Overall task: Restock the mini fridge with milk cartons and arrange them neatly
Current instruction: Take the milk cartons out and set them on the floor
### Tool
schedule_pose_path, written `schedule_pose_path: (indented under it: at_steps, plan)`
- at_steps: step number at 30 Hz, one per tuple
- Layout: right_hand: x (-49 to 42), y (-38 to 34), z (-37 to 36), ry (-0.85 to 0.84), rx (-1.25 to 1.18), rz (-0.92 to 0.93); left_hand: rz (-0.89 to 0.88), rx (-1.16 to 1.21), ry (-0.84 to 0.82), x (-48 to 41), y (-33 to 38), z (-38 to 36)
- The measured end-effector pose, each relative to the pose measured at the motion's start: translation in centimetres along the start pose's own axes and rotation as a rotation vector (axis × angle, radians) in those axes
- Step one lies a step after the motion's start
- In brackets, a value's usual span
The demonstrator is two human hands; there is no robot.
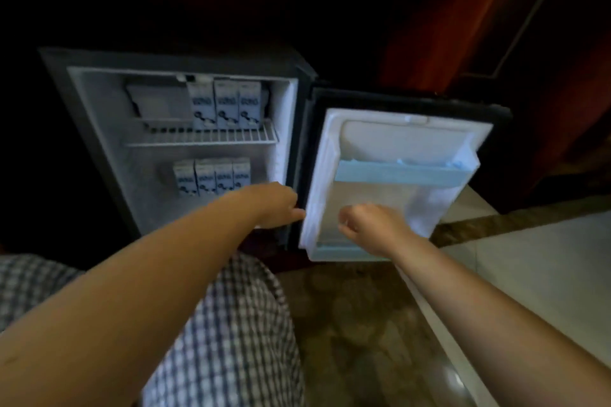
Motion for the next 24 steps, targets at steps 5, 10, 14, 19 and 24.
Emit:
schedule_pose_path:
  at_steps: [5, 10, 14, 19, 24]
  plan:
    - [-5.0, -4.5, 5.6, 0.085, 0.013, 0.072, 0.122, 0.055, 0.074, 2.6, -7.4, 3.4]
    - [-9.6, -8.8, 8.9, 0.168, -0.009, 0.117, 0.203, 0.015, 0.229, 3.3, -13.4, 5.2]
    - [-13.9, -11.0, 9.4, 0.184, 0.001, 0.17, 0.21, -0.042, 0.386, 1.8, -17.5, 6.1]
    - [-19.1, -11.7, 9.2, 0.212, 0.013, 0.202, 0.229, -0.056, 0.386, -1.6, -20.8, 7.8]
    - [-23.4, -11.6, 8.1, 0.217, 0.004, 0.167, 0.279, -0.201, 0.488, -5.0, -22.8, 9.1]
Point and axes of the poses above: each hand's wrist, its own x-axis away from the middle knuckle, its own z-axis out of the back of the hand, y = z × x, the point moved 5 cm from there along -x, towards the middle knuckle, and after that the axes turned 3 degrees about z, right-handed, at the moved point
